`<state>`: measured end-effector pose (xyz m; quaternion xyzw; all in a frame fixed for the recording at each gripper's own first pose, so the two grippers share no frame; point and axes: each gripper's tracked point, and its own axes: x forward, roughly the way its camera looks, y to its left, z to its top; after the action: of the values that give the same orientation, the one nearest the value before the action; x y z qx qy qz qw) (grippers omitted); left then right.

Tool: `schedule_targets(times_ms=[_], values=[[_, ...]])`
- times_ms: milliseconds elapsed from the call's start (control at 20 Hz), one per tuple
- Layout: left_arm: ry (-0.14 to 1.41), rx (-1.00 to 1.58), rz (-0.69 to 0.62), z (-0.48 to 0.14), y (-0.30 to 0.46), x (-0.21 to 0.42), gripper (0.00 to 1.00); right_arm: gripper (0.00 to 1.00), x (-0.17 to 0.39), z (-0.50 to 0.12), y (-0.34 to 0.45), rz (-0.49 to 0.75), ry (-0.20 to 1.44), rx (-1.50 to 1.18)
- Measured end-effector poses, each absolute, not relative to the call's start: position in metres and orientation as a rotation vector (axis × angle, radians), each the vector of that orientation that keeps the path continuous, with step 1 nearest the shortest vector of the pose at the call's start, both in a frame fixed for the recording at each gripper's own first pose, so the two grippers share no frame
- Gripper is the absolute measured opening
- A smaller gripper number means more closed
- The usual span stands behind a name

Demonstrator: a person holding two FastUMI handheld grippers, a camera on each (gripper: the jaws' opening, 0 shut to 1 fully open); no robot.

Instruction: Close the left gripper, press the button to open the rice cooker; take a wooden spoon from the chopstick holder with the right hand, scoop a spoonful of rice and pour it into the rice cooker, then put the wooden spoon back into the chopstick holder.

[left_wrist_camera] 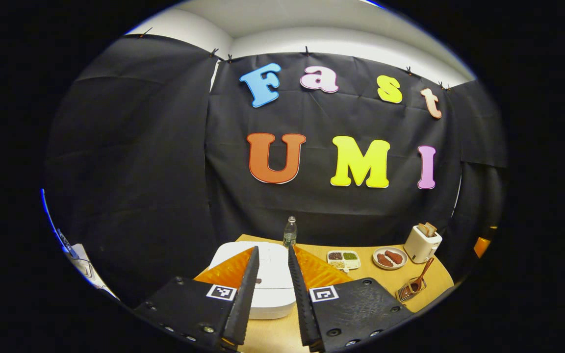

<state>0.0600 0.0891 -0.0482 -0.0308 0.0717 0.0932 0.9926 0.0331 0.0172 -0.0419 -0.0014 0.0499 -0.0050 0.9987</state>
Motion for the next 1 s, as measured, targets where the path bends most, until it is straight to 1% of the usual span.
schedule_targets(times_ms=[50,100,150,200,250,300,600,700,1000], values=[[0.151,-0.049,0.19,-0.059,0.097,0.072,0.4,1.0,0.035,-0.043,0.017,-0.013,0.103,-0.006],[0.18,-0.046,0.215,-0.058,0.1,0.065,0.24,1.0,0.035,-0.044,0.018,-0.014,0.106,-0.008],[0.207,-0.054,0.228,-0.068,0.107,0.073,0.08,1.0,0.035,-0.045,0.018,-0.016,0.109,-0.01],[0.217,-0.064,0.245,-0.073,0.117,0.076,0.06,1.0,0.036,-0.045,0.019,-0.02,0.109,-0.011],[0.238,-0.084,0.266,-0.078,0.118,0.066,0.02,1.0,0.037,-0.045,0.018,-0.025,0.109,-0.012],[0.278,-0.112,0.252,-0.088,0.127,0.075,0.0,1.0,0.039,-0.046,0.018,-0.03,0.111,-0.011],[0.477,-0.186,0.212,-0.173,0.15,0.123,0.0,1.0,0.044,-0.058,0.019,-0.055,0.14,-0.006],[0.523,-0.199,0.21,-0.19,0.155,0.131,0.0,1.0,0.044,-0.062,0.017,-0.068,0.148,-0.007],[0.598,-0.183,0.187,-0.217,0.153,0.142,0.0,1.0,0.046,-0.073,0.018,-0.099,0.185,-0.02]])
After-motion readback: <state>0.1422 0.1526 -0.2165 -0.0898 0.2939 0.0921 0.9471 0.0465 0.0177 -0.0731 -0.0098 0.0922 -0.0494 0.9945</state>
